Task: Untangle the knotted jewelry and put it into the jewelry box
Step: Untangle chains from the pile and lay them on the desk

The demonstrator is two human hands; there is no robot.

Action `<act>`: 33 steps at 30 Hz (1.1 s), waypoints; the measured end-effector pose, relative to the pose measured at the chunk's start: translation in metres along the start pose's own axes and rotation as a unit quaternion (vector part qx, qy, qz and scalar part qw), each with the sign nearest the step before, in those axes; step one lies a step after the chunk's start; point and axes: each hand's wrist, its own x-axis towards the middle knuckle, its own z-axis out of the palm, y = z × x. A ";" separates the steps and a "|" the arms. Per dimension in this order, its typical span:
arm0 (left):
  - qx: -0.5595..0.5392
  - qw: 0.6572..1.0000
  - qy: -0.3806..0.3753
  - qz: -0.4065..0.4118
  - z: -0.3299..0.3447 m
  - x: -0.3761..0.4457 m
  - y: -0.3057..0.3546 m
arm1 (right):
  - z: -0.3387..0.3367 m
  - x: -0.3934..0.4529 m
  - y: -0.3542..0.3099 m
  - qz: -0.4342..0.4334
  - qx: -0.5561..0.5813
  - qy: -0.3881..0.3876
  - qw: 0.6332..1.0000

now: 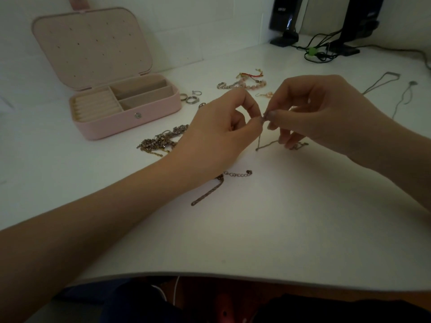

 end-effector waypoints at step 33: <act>0.176 0.971 0.102 0.125 -0.001 -0.001 -0.001 | 0.000 -0.002 -0.003 0.017 -0.016 -0.009 1.000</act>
